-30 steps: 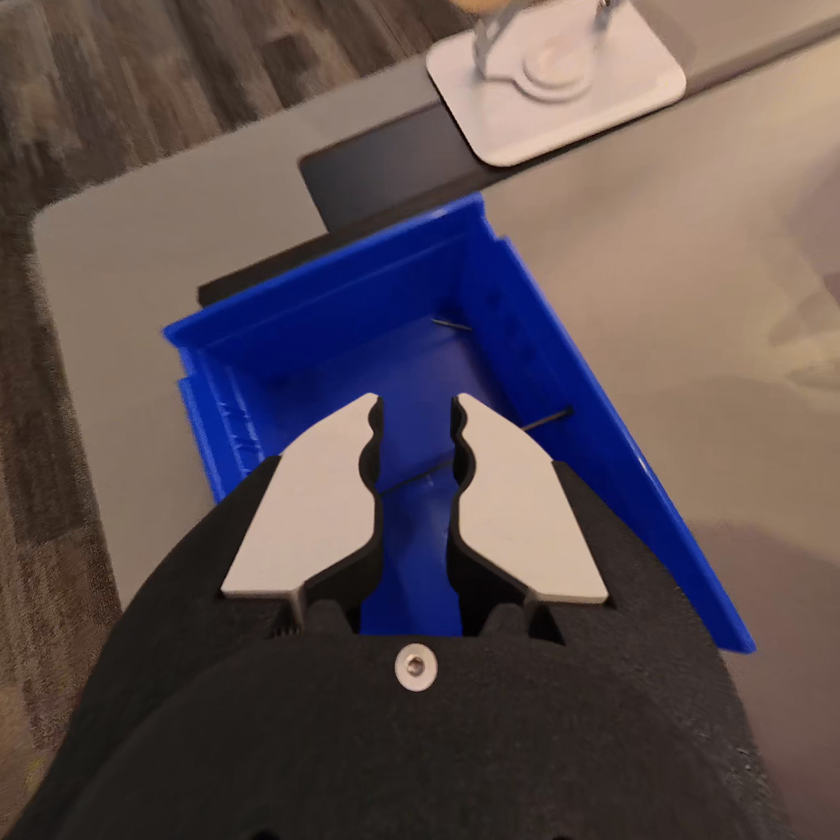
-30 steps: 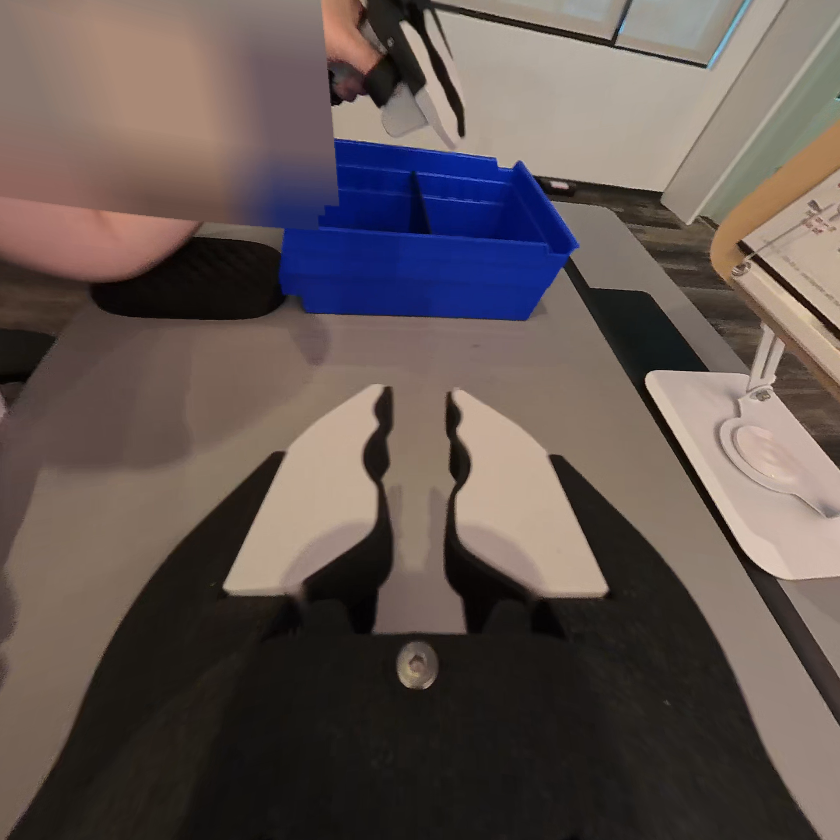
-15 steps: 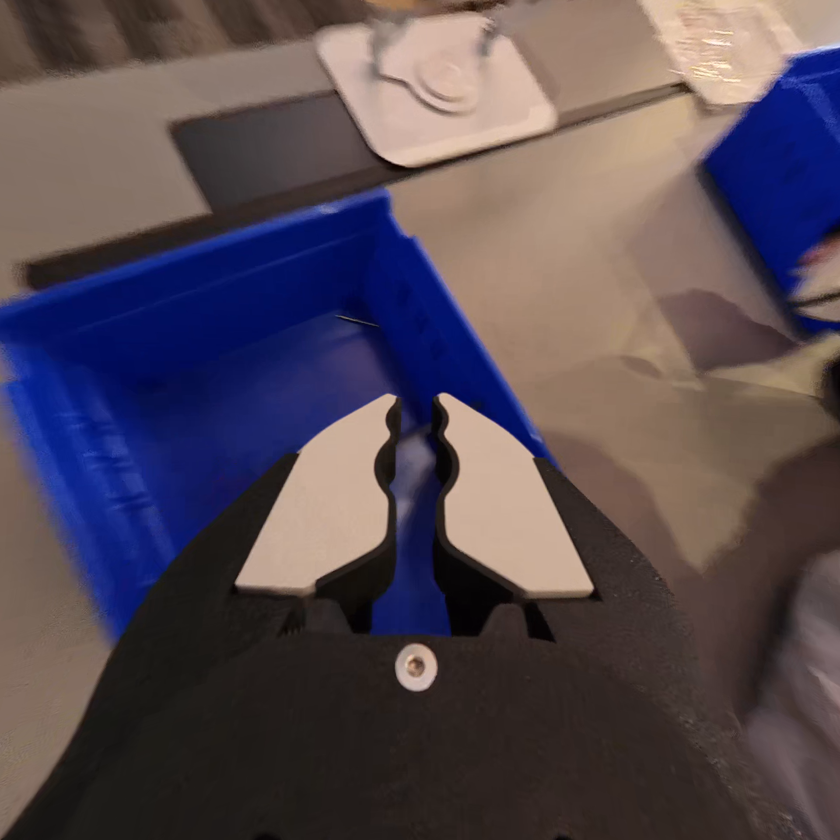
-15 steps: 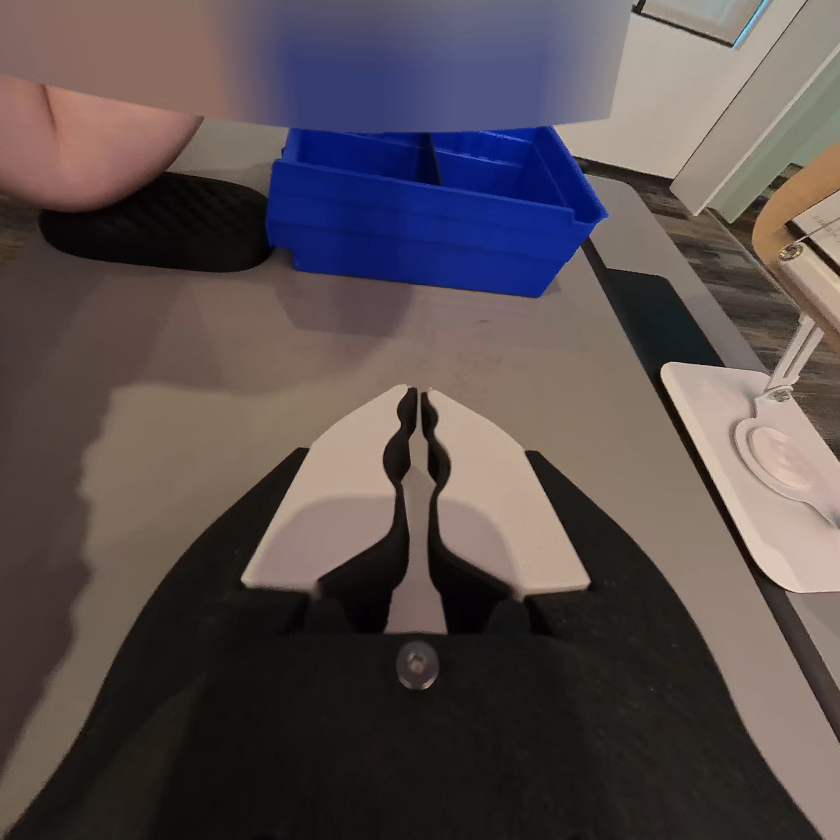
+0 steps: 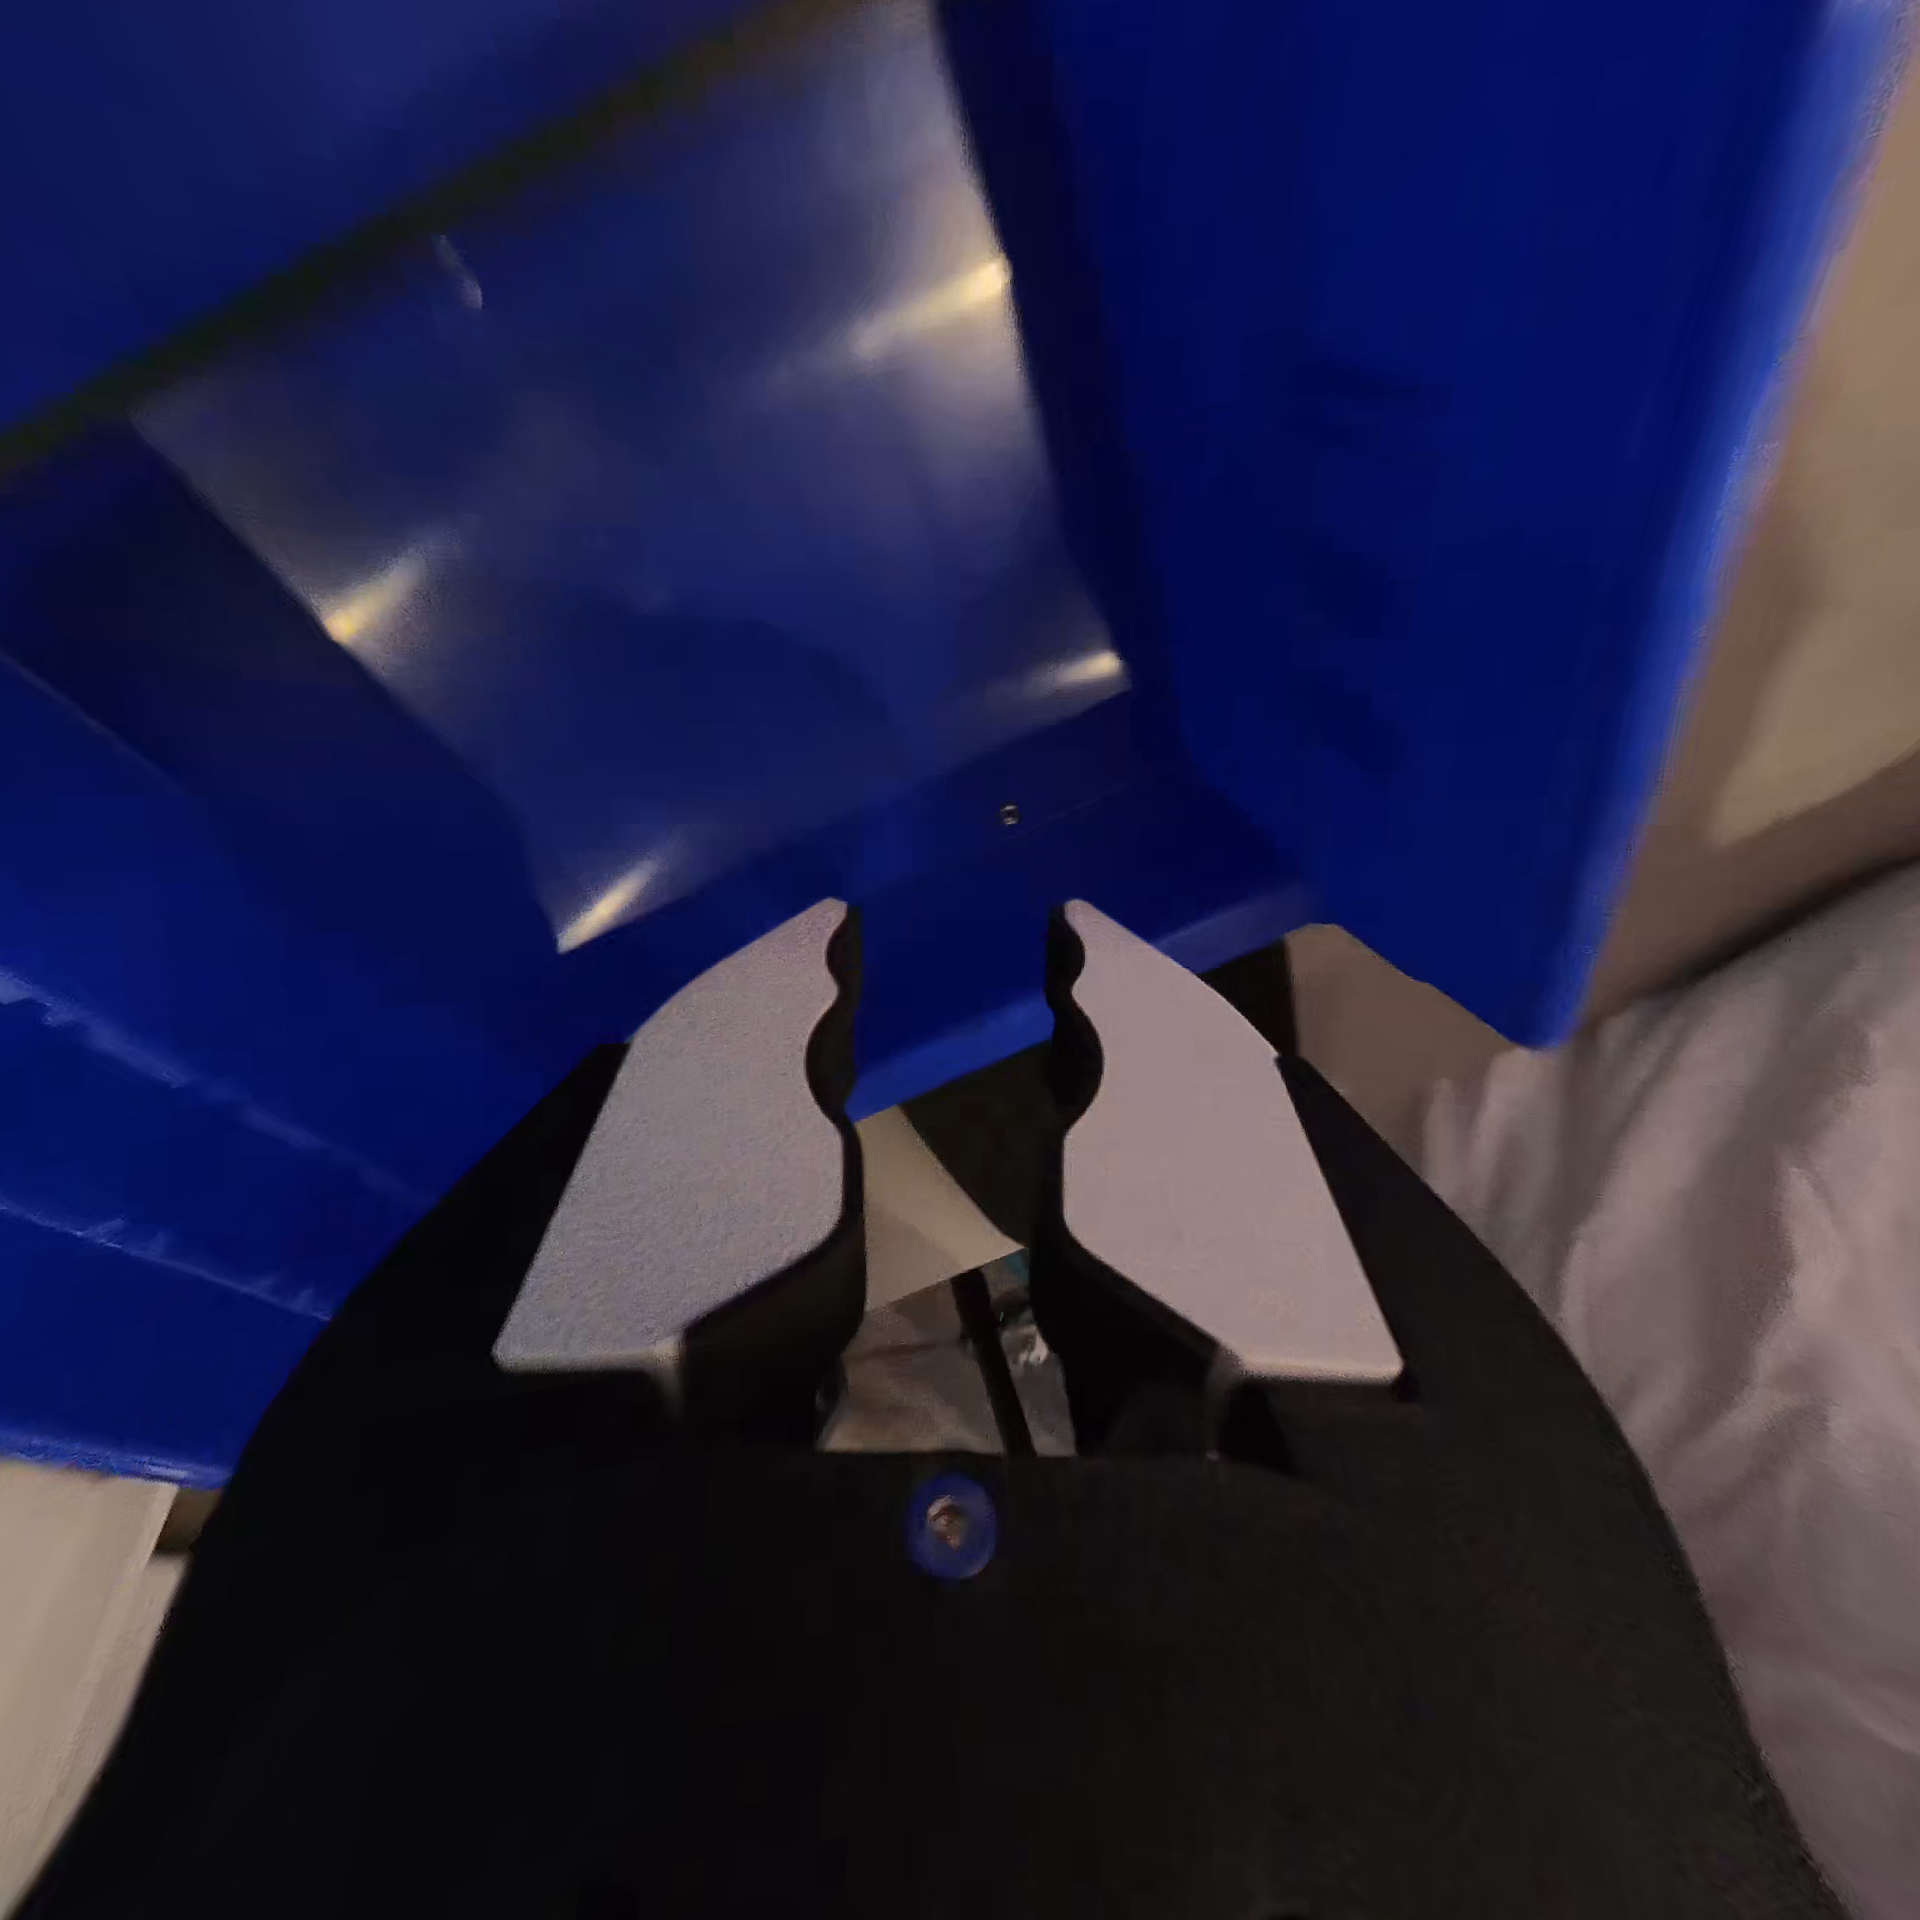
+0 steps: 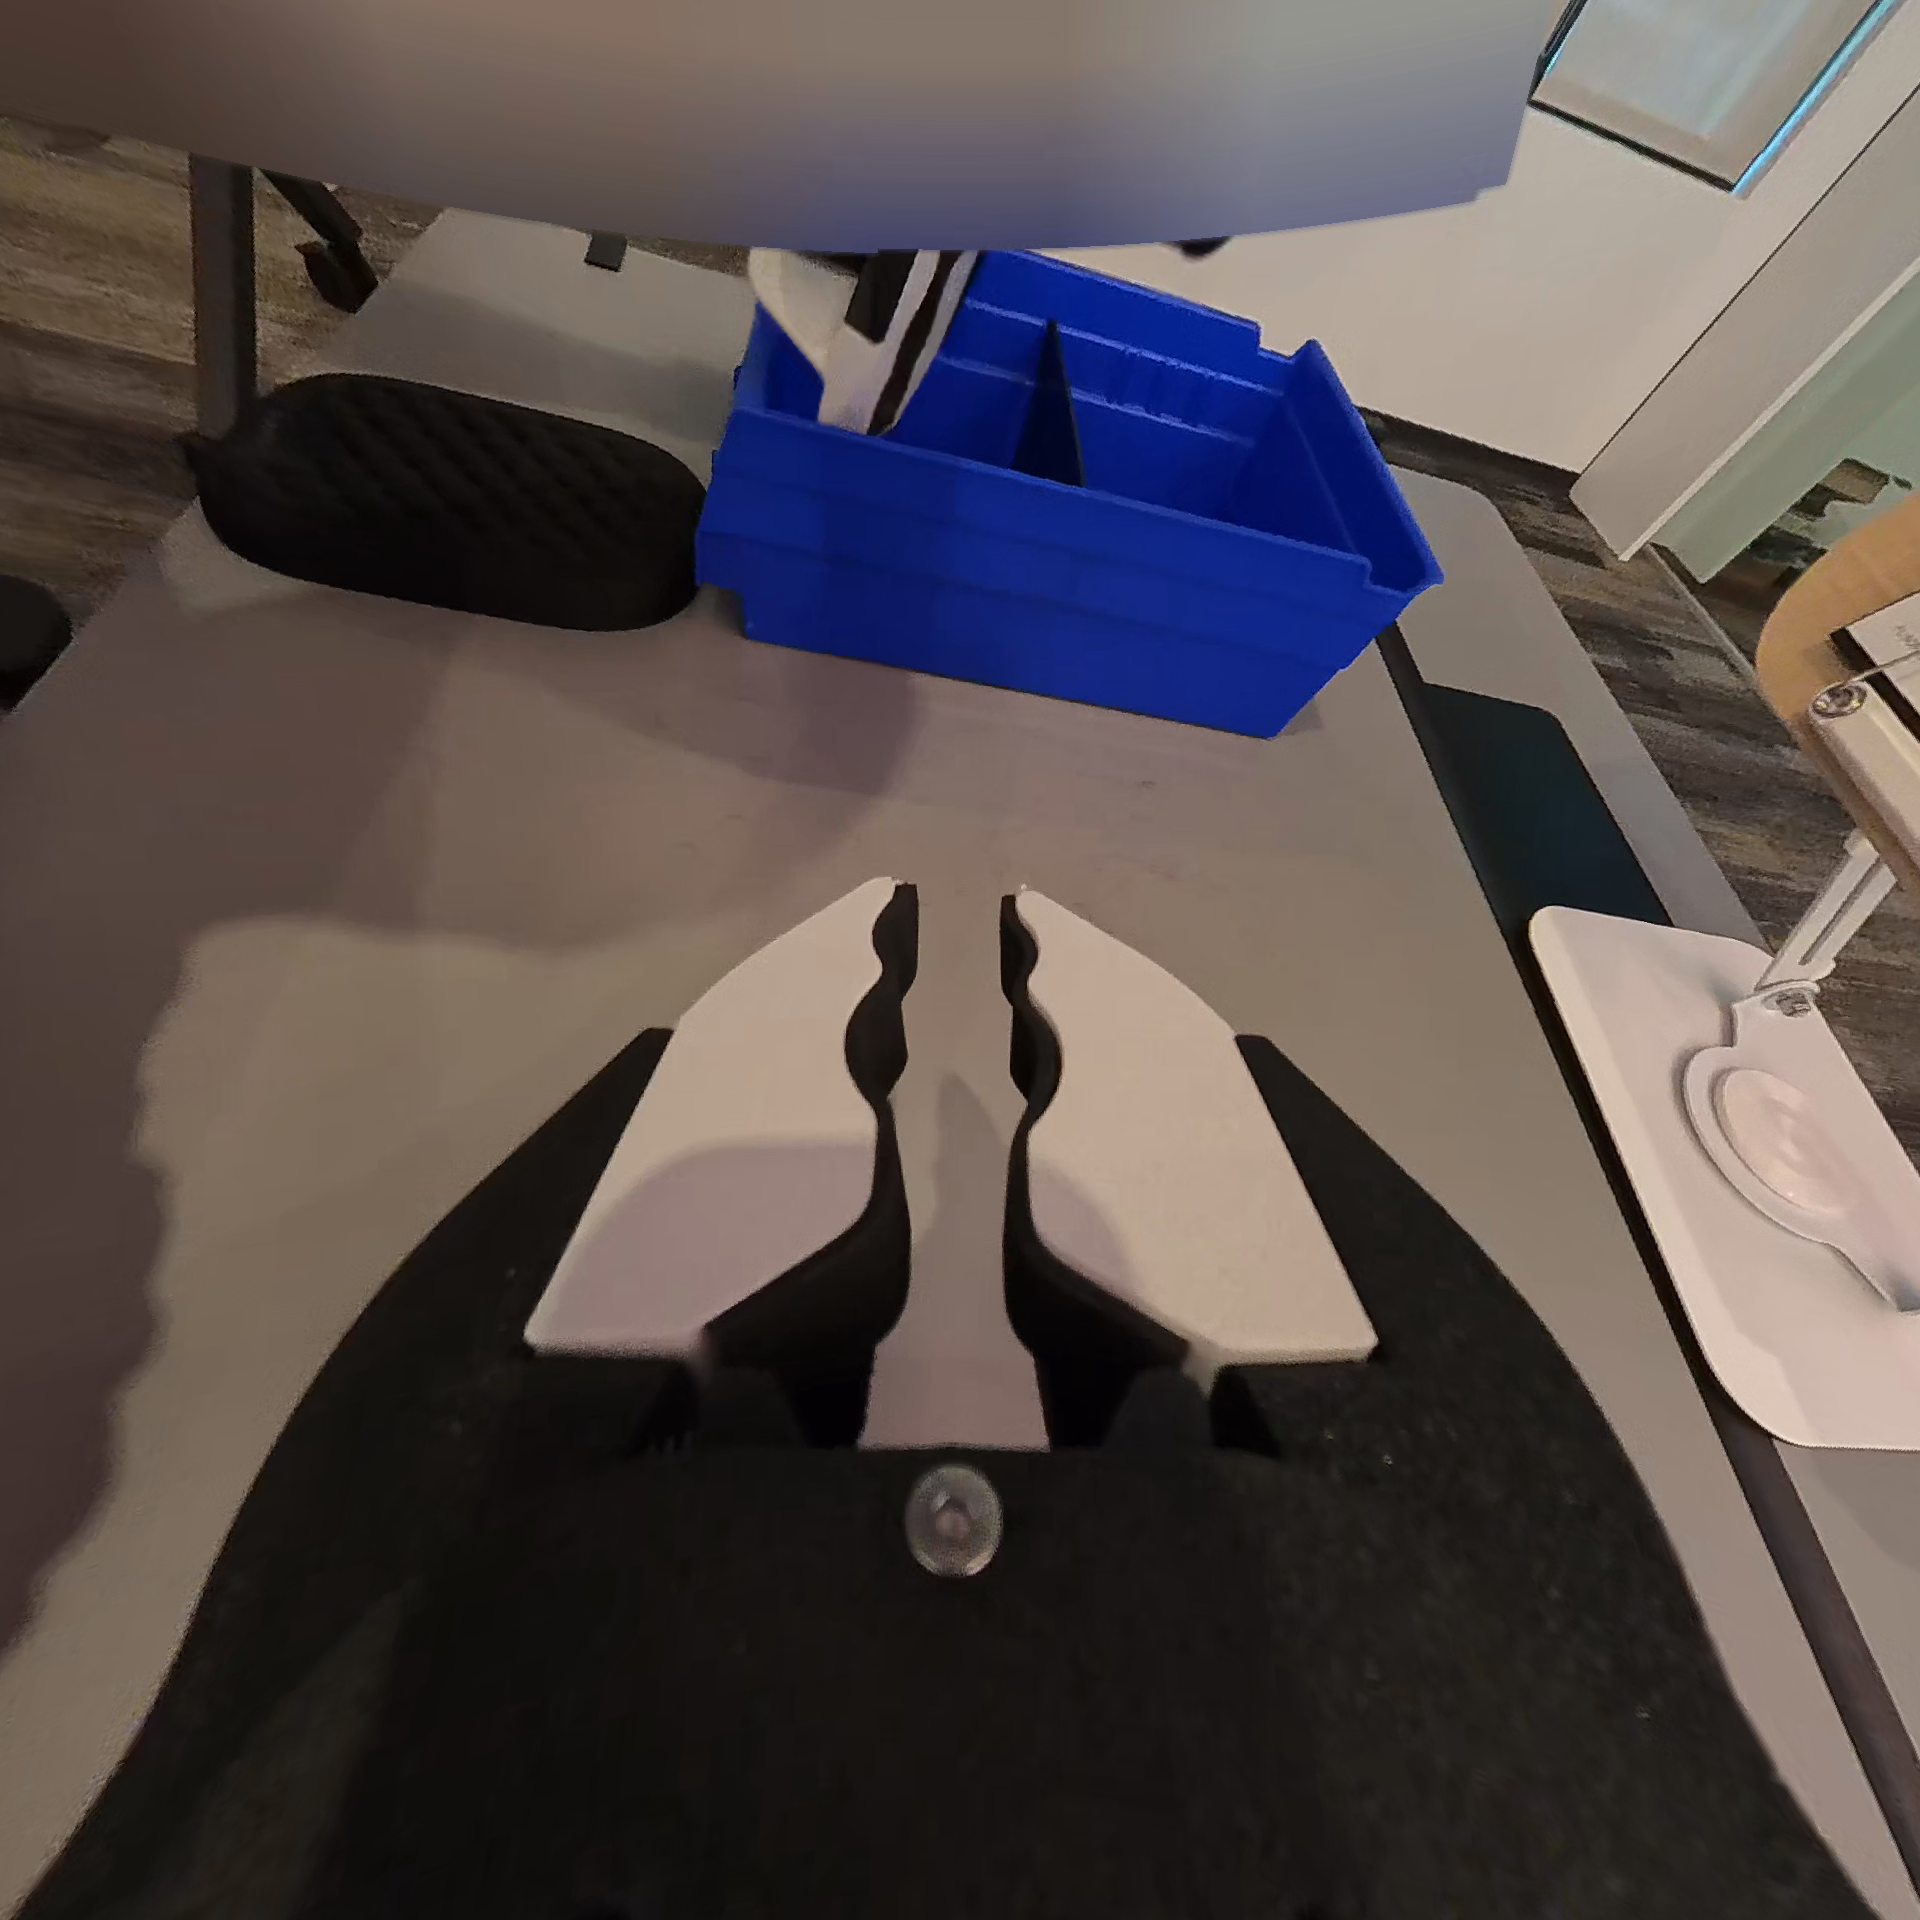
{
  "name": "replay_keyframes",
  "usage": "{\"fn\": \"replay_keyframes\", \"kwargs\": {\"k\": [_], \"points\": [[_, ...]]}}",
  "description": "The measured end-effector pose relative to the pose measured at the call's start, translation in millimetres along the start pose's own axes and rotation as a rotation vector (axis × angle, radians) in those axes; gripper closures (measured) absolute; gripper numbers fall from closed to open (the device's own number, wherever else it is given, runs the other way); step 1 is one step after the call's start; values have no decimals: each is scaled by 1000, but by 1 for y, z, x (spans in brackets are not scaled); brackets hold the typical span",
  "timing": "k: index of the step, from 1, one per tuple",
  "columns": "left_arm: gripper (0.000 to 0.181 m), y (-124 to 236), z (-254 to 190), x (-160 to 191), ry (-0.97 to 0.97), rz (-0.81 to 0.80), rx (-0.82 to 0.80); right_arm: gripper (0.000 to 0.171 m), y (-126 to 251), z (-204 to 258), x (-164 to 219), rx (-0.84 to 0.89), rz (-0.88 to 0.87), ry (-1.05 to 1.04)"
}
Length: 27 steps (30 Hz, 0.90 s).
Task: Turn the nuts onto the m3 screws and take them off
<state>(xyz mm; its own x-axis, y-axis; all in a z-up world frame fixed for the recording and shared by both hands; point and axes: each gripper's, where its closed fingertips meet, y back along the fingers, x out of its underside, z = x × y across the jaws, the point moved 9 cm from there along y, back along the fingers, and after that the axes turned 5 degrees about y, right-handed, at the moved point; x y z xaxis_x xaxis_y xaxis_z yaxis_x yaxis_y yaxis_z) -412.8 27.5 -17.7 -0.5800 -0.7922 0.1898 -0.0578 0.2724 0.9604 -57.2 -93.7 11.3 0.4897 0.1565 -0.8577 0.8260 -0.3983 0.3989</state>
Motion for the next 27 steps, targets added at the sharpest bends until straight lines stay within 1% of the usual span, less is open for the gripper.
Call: {"fn": "replay_keyframes", "kwargs": {"k": [2, 5, 7, 9, 12, 15, 19, 25, 27], "points": [[142, -11, 1, -1, 1, 21, -57, 156, 1, 0, -1, 7, 4, 13], [136, -18, -7, -4, 52, -1, 12, 157, 1, 1, -1, -1, -3, 9], [137, -20, -11, -4, 58, 6, 22, 156, 0, 1, 0, -11, 8, 6], [139, -23, -13, -4, 53, 19, -26, 156, 0, 1, 0, -11, 16, 11], [135, -31, -16, -7, 58, 75, -47, 156, -1, 2, 0, -18, 12, 8], [129, -43, -16, -9, 61, 176, -102, 156, -2, 3, 1, -30, 32, 13], [136, -54, -14, -13, 78, 218, -140, 156, -4, 5, 2, -37, 46, 23], [138, -56, -17, -17, 110, 251, -191, 157, -4, 5, 3, -42, 57, 31], [145, -57, -16, -17, 110, 252, -217, 156, -4, 5, 2, -41, 58, 31]]}}
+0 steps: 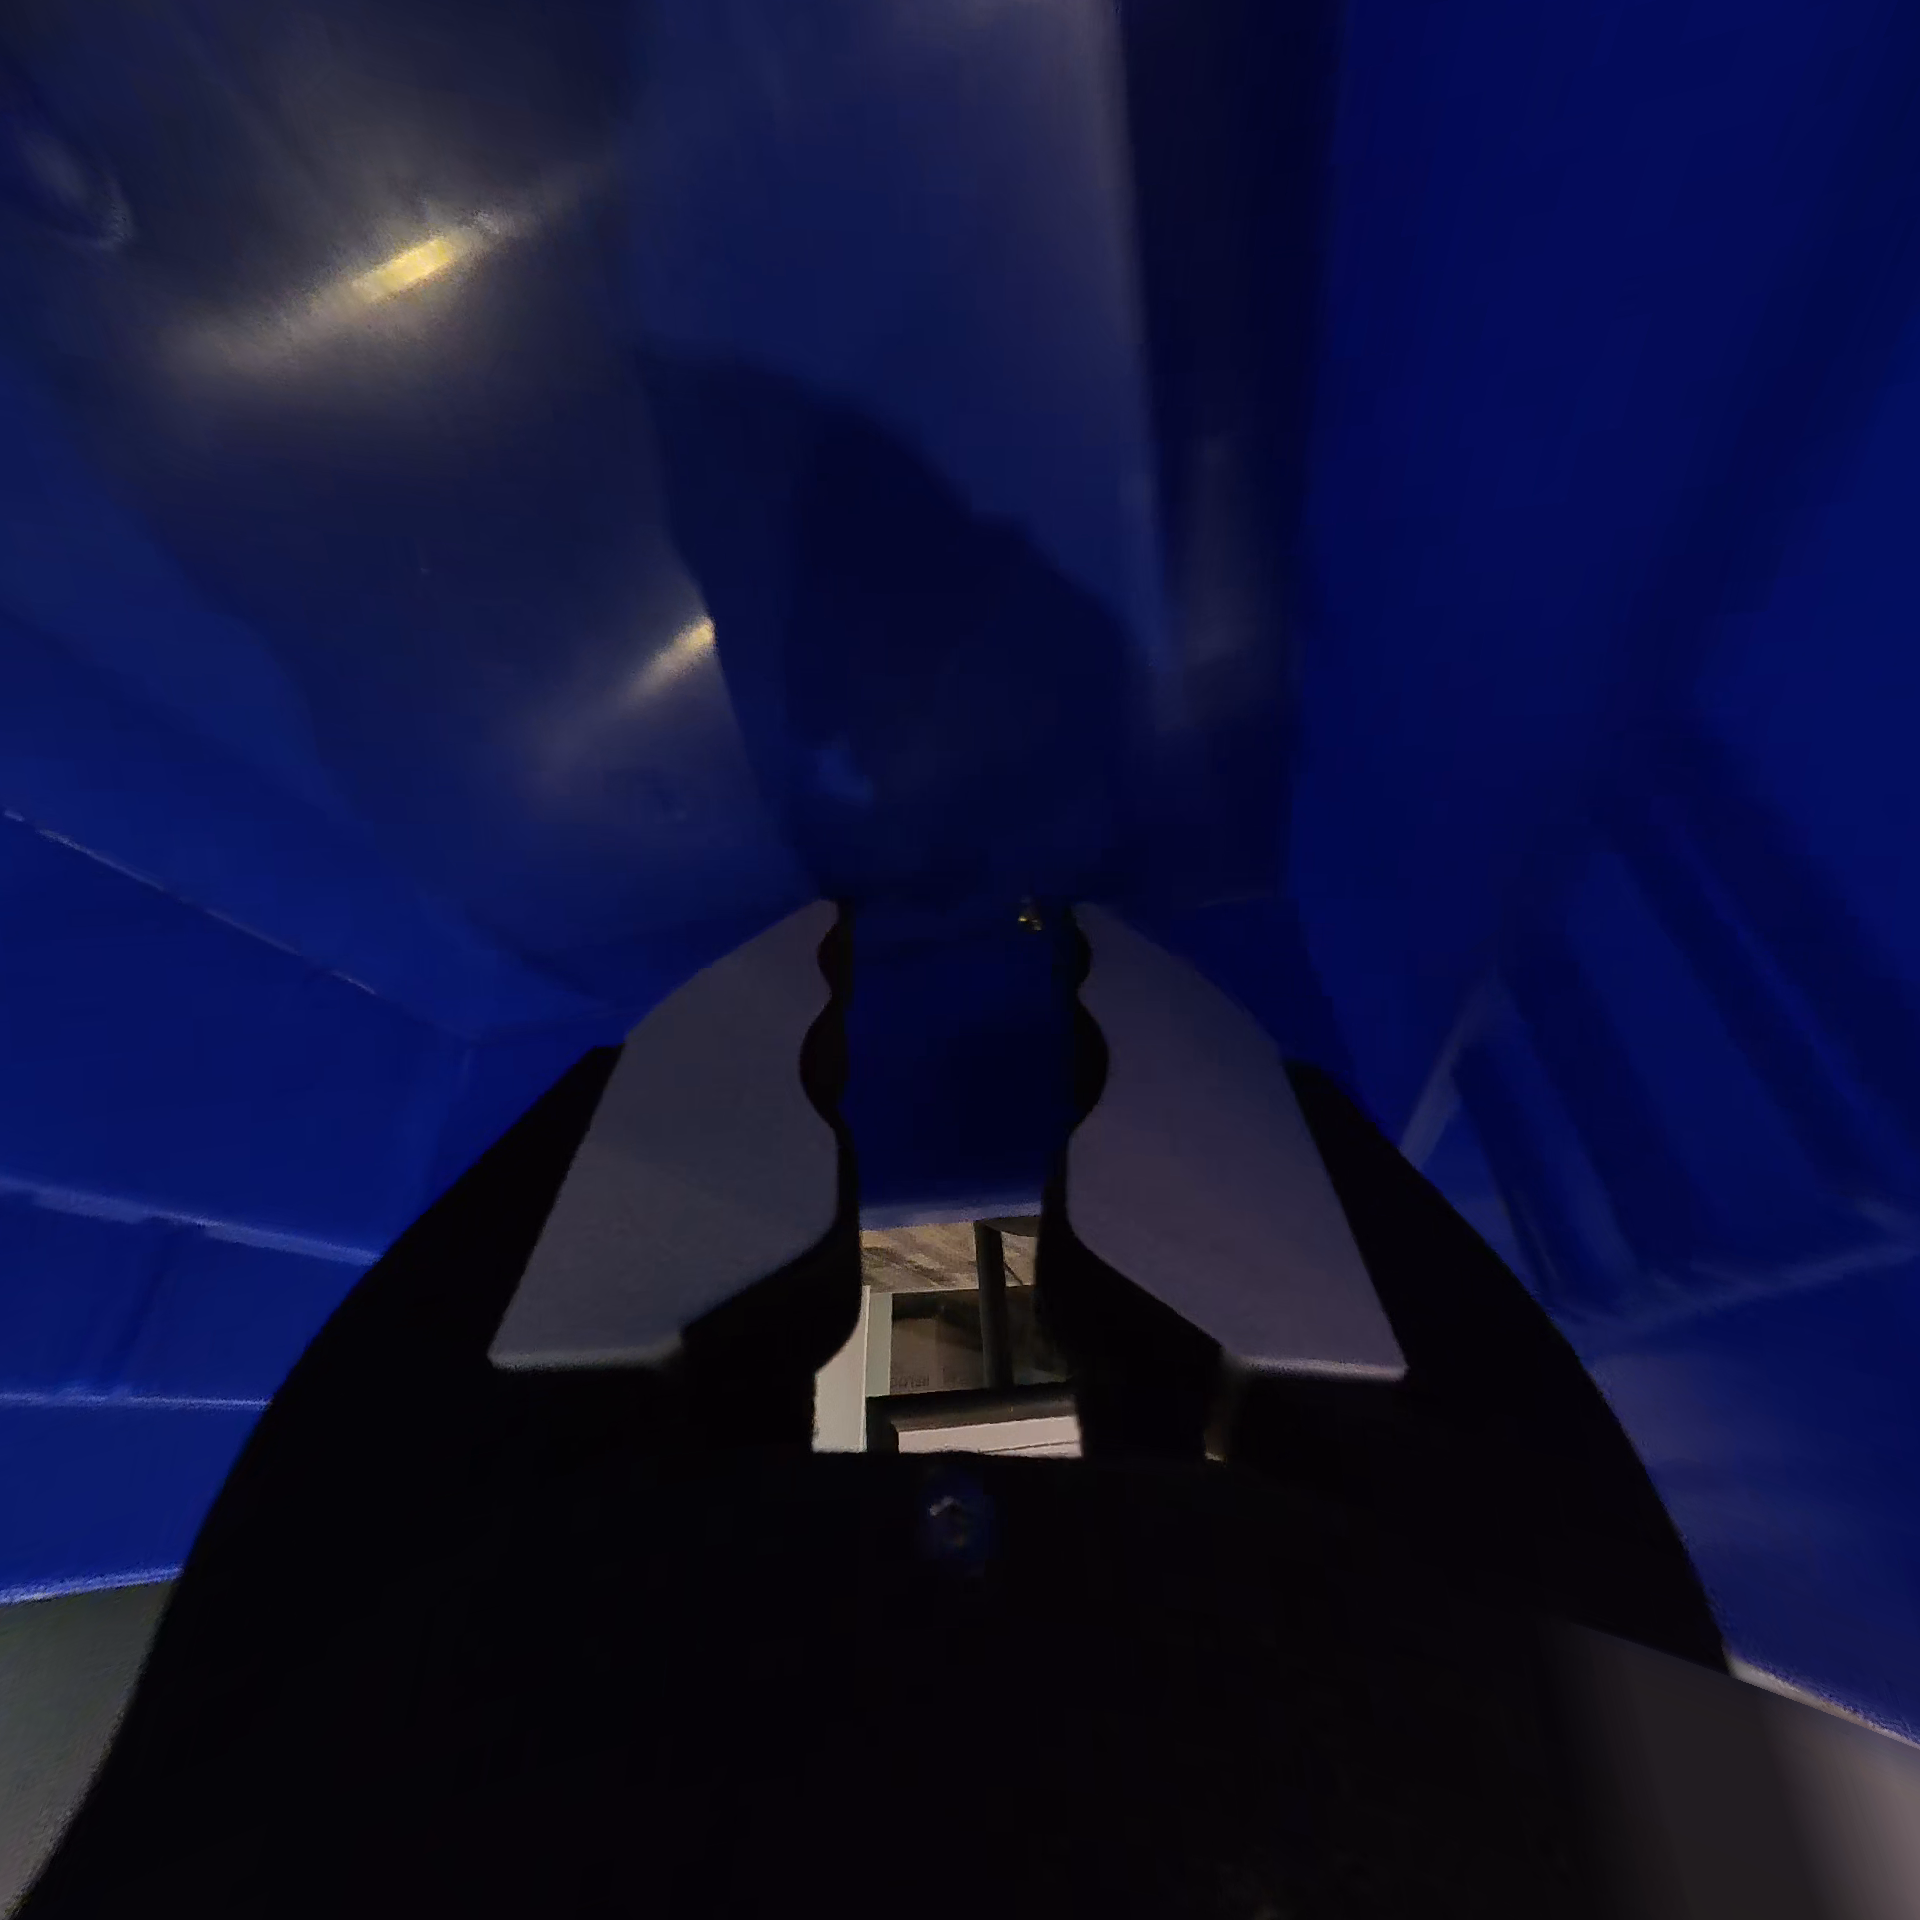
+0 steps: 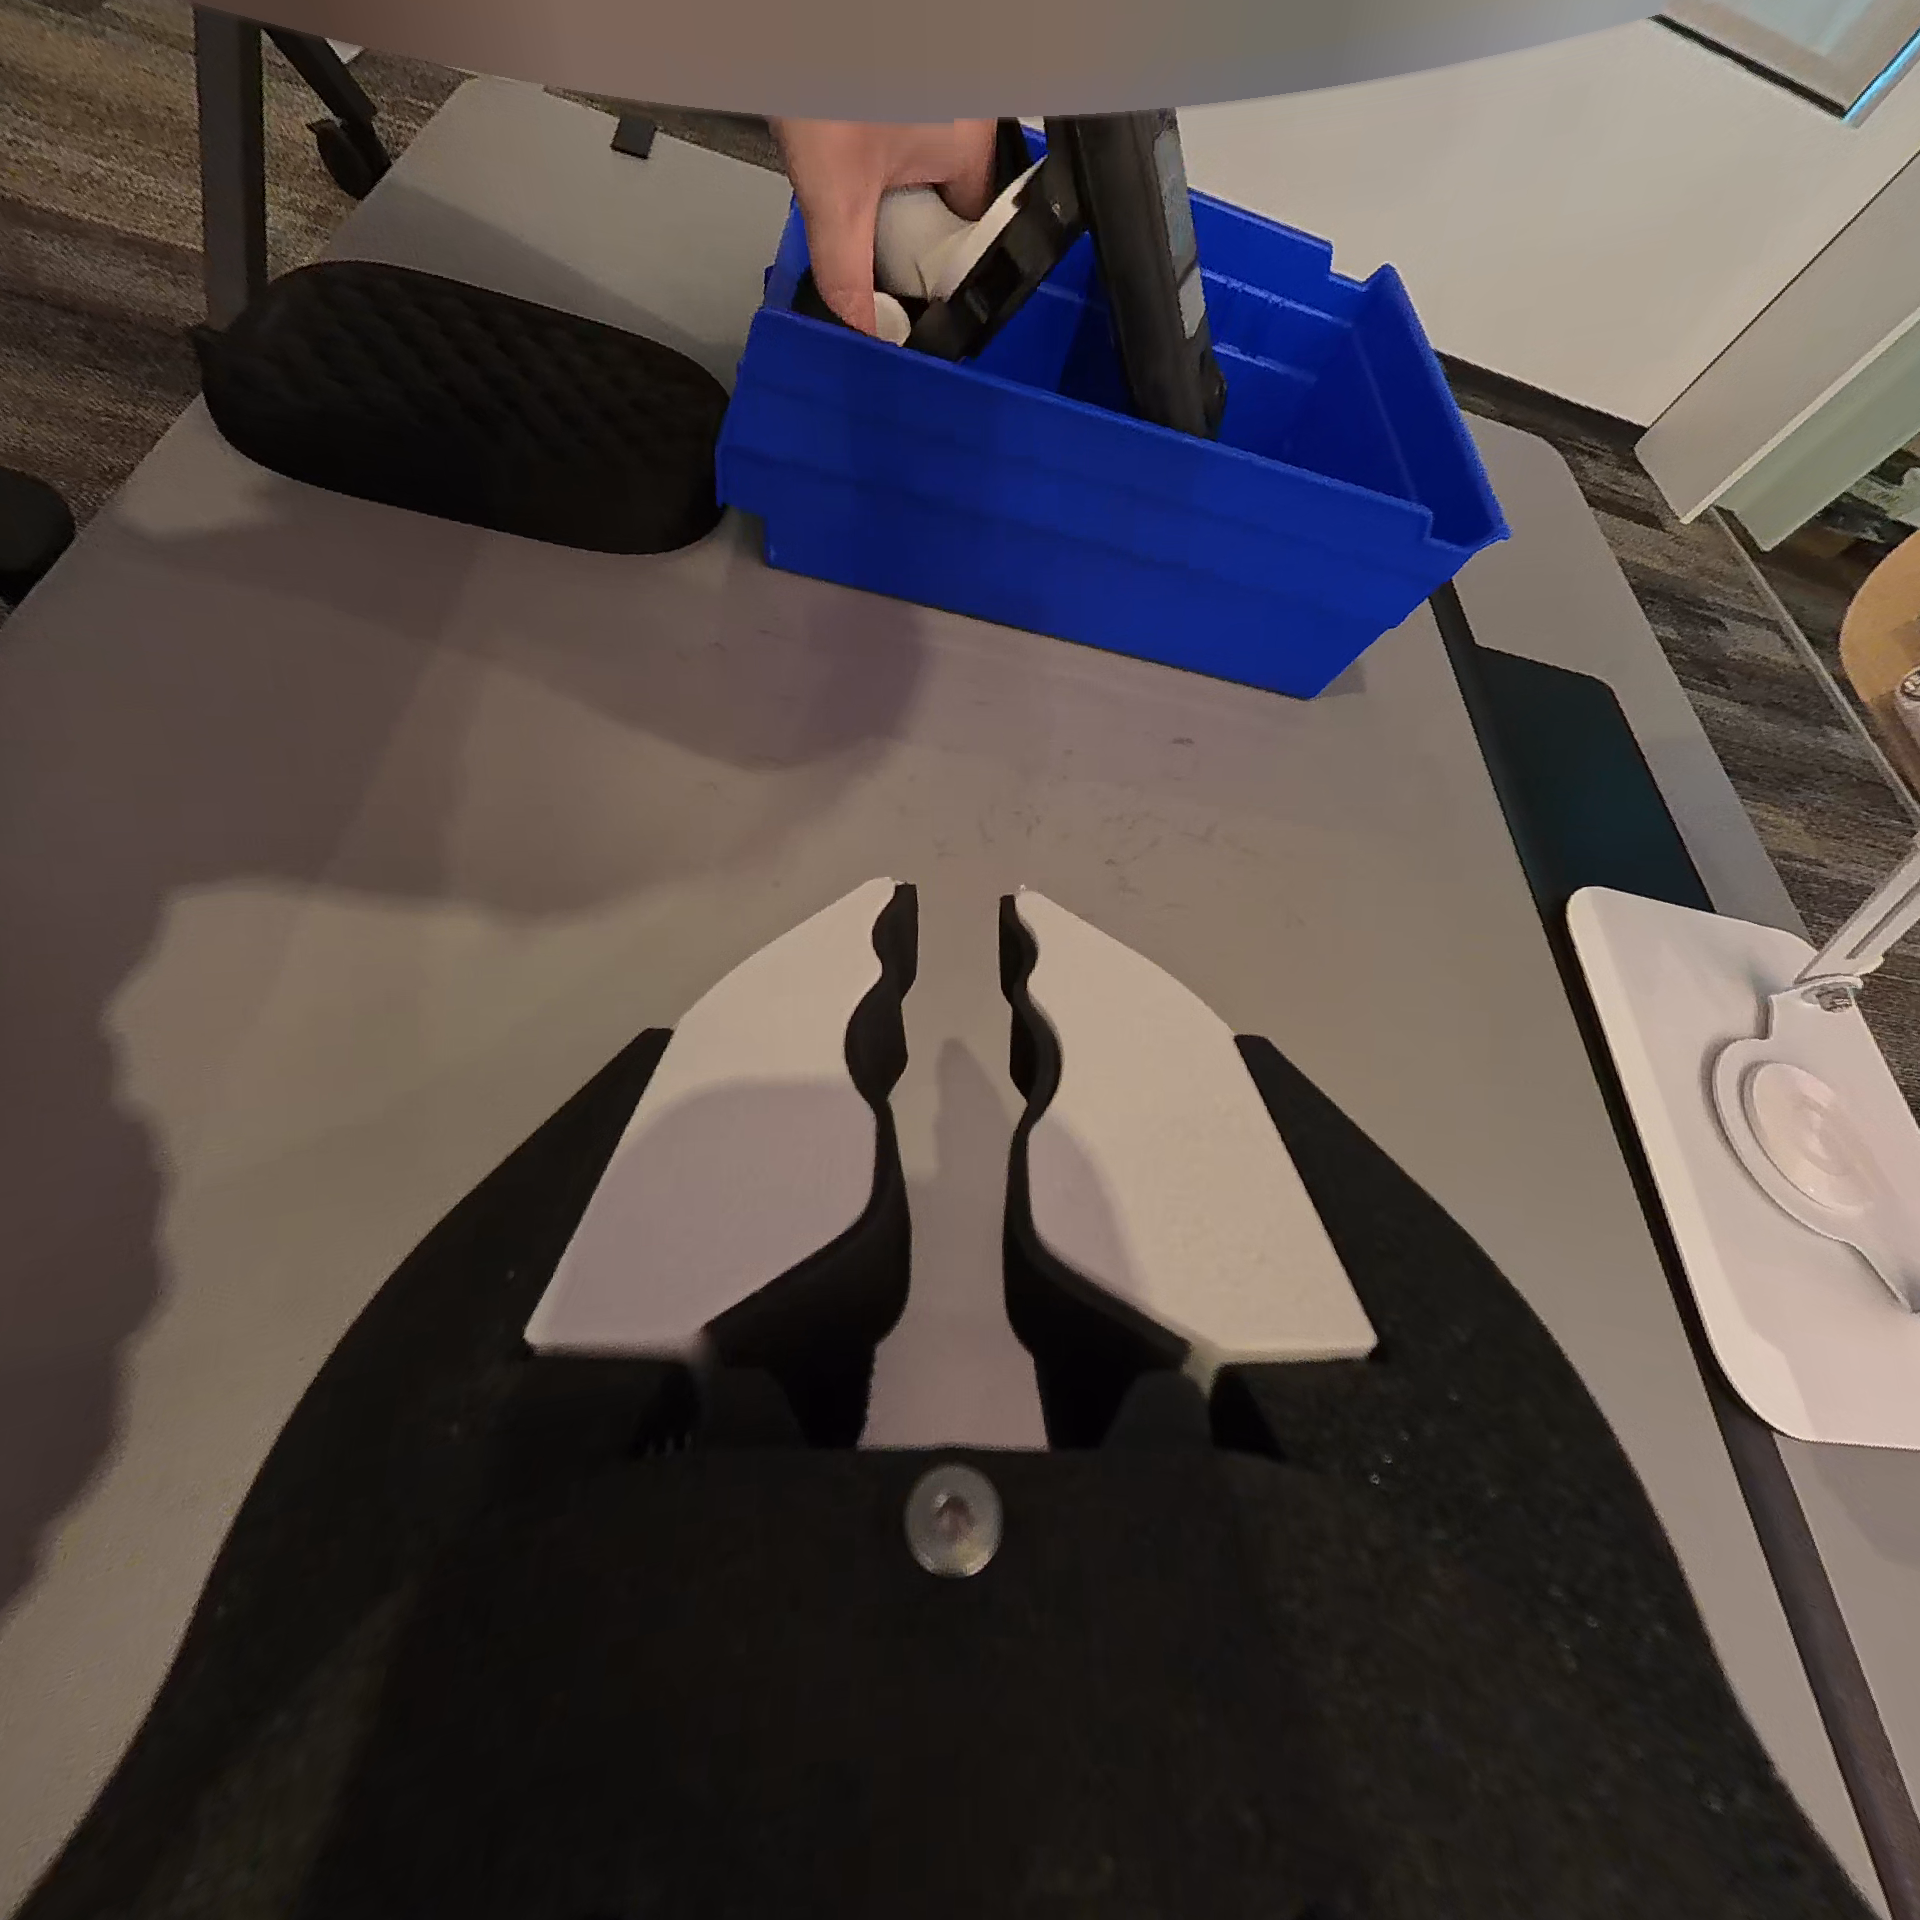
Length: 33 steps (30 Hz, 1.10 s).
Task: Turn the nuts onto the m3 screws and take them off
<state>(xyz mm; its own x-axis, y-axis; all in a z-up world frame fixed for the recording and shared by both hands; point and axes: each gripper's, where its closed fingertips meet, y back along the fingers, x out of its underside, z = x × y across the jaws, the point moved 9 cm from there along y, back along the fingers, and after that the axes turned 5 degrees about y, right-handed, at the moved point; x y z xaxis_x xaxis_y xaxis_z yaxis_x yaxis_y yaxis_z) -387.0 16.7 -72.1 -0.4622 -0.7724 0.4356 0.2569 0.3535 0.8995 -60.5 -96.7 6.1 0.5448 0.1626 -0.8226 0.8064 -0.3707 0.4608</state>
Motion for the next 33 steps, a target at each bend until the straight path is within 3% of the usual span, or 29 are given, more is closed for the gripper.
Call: {"fn": "replay_keyframes", "kwargs": {"k": [1, 15, 20, 33], "points": [[152, 0, 2, 0, 1, -3, -19, 156, 0, 0, 0, 1, 1, 1], [163, -1, 8, 0, -20, -3, -19, 157, 2, 3, -4, -6, 20, 32], [140, 0, 7, 2, -25, 3, 1, 157, 3, 3, -4, -10, 20, 38], [152, -3, 8, 6, -11, 0, 22, 157, 2, 5, -5, -21, 44, 62]]}}
